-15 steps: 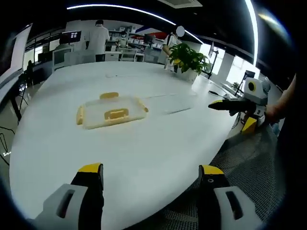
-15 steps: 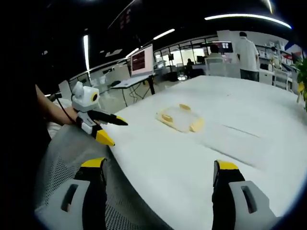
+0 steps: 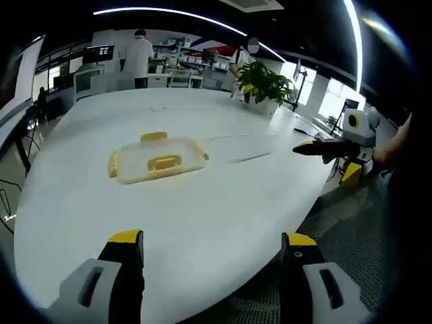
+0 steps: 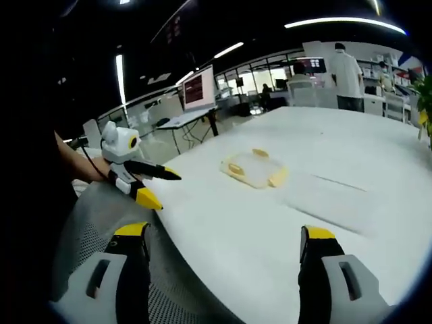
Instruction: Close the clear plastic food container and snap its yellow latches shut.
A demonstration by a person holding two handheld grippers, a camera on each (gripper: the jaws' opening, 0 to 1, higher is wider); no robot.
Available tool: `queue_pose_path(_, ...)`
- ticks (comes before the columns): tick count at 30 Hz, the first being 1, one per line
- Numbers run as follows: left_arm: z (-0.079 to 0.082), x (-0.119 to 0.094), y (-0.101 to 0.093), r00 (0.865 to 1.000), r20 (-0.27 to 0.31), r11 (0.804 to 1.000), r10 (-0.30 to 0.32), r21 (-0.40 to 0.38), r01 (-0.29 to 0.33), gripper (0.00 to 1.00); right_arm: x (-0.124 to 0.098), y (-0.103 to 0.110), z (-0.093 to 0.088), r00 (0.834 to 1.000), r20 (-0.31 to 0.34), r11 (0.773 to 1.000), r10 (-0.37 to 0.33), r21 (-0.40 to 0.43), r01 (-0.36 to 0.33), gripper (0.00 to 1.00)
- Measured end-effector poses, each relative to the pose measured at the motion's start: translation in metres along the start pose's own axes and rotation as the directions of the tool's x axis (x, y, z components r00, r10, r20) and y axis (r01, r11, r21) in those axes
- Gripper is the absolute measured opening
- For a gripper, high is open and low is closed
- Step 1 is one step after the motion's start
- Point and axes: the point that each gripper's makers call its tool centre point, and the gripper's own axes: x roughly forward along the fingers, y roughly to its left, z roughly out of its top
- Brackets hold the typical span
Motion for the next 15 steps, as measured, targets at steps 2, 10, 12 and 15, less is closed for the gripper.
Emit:
queue_pose_path(2,-0.001,0.000,-0.001,1.000,-0.004,1.000,-0.005,-0.004,0.005,0.79,0.001,0.003,-0.001,1.000,-0.008,1.000,0.017,0.009,-0.017,0.91)
queue_pose_path(10,0.023,-0.006,-0.004,0.995,0.097,1.000,-0.018,0.028,0.015,0.76,0.001,0.011,0.002,0.997,-0.018,0.997,0.070,0.033,-0.069,0.90)
queue_pose_path(12,0.016,-0.003,-0.003,0.998,0.061,1.000,-0.019,0.005,0.019,0.77,0.000,0.010,0.003,0.998,-0.010,0.997,0.066,0.037,-0.066,0.90)
queue_pose_path(15,0.013,-0.002,-0.003,0.999,0.046,1.000,-0.022,-0.005,0.022,0.77,-0.001,0.008,0.005,0.998,-0.006,0.998,0.056,0.038,-0.056,0.89)
